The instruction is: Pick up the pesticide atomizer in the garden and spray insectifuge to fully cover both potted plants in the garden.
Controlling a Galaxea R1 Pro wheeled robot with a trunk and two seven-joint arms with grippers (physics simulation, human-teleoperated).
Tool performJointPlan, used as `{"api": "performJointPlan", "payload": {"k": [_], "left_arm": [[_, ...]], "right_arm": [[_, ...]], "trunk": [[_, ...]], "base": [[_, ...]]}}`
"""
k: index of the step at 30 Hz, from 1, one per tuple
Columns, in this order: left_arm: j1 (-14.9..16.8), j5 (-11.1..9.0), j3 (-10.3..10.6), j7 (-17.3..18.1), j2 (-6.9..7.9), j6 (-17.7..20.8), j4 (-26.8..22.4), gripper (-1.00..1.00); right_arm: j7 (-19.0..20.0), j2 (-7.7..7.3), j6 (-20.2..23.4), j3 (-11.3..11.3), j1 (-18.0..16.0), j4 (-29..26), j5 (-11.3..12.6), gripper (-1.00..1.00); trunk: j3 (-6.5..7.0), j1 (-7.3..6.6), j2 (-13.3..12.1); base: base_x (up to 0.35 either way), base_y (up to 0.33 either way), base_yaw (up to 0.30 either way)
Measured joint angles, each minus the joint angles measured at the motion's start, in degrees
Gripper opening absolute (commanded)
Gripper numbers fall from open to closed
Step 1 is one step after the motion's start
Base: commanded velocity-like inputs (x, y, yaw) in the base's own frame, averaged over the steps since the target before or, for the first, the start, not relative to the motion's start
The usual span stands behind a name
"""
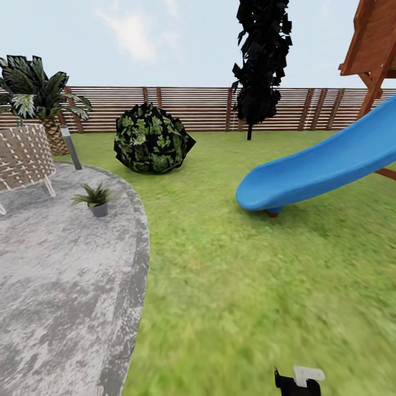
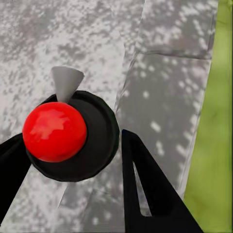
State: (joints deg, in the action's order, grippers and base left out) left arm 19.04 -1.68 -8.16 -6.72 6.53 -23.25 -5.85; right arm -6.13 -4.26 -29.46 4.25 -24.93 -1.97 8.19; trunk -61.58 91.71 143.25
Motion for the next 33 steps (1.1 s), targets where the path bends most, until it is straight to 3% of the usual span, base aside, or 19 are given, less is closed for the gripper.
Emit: {"api": "performJointPlan", "payload": {"k": [7,33], "left_arm": [[0.0,0.0,0.0,0.0,0.00,0.0,0.0,-1.00],[0.0,0.0,0.0,0.1,-0.01,0.0,0.1,-1.00]], "right_arm": [[0.0,0.01,0.0,0.0,0.0,0.0,0.0,1.00],[0.0,0.06,0.0,0.0,0.0,0.0,-0.1,1.00]], "trunk": [[0.00,0.00,0.0],[0.00,0.00,0.0]], "base": [[0.339,0.000,0.087],[0.339,0.086,0.274]]}}
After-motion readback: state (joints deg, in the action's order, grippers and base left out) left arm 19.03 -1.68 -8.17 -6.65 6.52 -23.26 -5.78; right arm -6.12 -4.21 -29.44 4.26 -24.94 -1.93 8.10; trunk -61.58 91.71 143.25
